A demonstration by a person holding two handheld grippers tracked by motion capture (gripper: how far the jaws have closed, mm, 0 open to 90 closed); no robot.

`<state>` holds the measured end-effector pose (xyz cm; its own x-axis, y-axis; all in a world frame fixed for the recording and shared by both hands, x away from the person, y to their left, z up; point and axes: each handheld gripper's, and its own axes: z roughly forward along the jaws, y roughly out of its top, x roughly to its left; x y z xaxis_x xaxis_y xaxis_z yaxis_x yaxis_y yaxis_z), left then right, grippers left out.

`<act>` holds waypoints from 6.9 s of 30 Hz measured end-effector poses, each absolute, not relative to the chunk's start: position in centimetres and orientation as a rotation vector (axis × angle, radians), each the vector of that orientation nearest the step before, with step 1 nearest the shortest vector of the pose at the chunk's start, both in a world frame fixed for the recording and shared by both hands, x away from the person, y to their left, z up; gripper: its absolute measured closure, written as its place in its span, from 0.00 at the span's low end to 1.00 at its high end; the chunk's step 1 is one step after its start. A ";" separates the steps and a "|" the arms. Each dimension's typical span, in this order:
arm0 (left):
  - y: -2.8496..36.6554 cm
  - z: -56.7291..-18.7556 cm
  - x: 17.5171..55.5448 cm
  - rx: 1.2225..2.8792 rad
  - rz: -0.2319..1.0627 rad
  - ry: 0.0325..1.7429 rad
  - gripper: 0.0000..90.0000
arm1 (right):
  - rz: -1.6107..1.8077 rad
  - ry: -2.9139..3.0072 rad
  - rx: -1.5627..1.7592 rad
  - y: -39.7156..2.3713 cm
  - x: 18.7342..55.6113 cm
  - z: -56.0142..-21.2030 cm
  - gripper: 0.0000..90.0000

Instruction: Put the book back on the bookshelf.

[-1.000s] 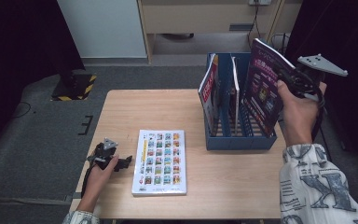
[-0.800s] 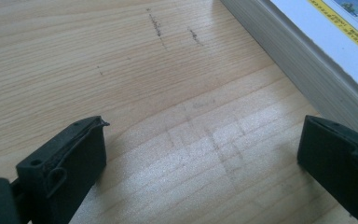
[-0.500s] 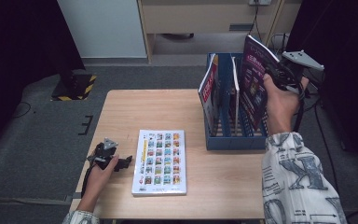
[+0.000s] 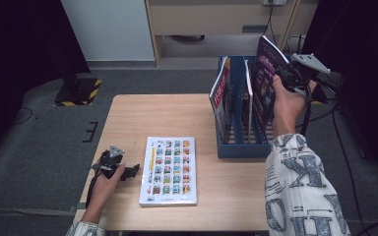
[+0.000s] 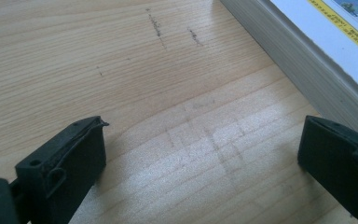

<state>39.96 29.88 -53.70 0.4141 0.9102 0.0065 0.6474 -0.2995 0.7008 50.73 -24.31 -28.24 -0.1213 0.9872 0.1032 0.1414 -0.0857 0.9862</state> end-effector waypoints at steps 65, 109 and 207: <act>29.8 -53.7 40.1 2.062 0.540 1.301 0.00 | 1.307 1.413 1.290 -23.1 51.1 -36.9 0.93; 29.8 -53.7 40.0 2.061 0.541 1.304 0.00 | 1.196 1.412 1.288 -23.2 51.7 -36.0 0.93; 29.7 -53.7 40.0 2.060 0.541 1.306 0.00 | 1.217 1.544 1.300 -23.5 47.1 -39.5 0.74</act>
